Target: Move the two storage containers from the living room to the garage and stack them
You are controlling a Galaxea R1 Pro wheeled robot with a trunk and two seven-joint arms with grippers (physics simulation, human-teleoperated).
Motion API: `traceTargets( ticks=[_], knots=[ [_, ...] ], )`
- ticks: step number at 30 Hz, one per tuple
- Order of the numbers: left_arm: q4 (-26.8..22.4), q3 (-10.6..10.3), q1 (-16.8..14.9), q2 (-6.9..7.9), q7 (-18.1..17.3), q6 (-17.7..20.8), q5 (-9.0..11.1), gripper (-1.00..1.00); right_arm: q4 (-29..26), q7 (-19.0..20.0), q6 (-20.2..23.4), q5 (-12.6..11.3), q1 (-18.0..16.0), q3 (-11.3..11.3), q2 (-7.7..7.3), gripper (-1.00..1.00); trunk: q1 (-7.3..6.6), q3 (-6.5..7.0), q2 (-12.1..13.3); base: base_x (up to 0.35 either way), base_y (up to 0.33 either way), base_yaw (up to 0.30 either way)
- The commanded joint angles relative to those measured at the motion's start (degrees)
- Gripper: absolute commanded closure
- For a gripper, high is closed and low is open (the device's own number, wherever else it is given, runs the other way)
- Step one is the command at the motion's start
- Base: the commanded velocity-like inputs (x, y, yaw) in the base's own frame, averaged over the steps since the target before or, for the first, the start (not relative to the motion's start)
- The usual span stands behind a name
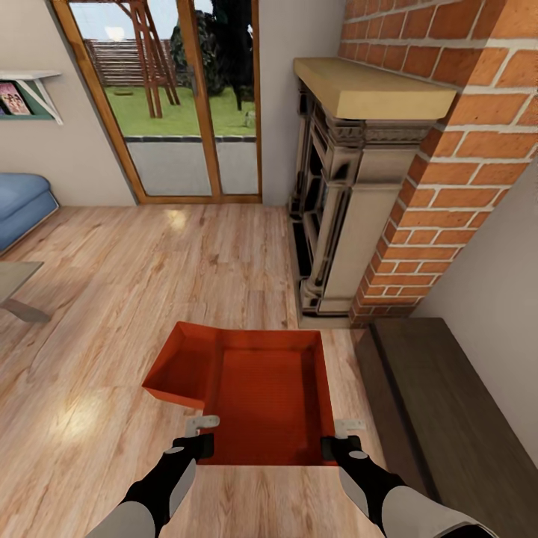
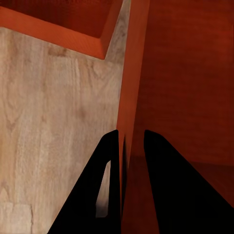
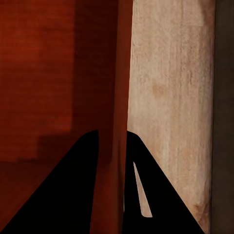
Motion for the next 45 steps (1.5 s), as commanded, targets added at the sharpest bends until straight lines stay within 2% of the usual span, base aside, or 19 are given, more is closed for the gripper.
traceTargets(
  ticks=[1,45],
  knots=[
    [-0.4,0.7,0.0,0.25,1.1,0.4,-1.2,1.0,0.3,-0.4,-0.3,-0.9,0.0,-0.3,-0.06,1.0,0.03,0.01,-0.1,0.0,0.0,0.0],
    [-0.3,0.7,0.0,0.63,1.1,0.4,-1.2,1.0,0.3,-0.4,-0.3,-0.9,0.0,-0.3,-0.06,1.0,0.03,4.02,-0.1,0.0,0.0,0.0]
  ],
)
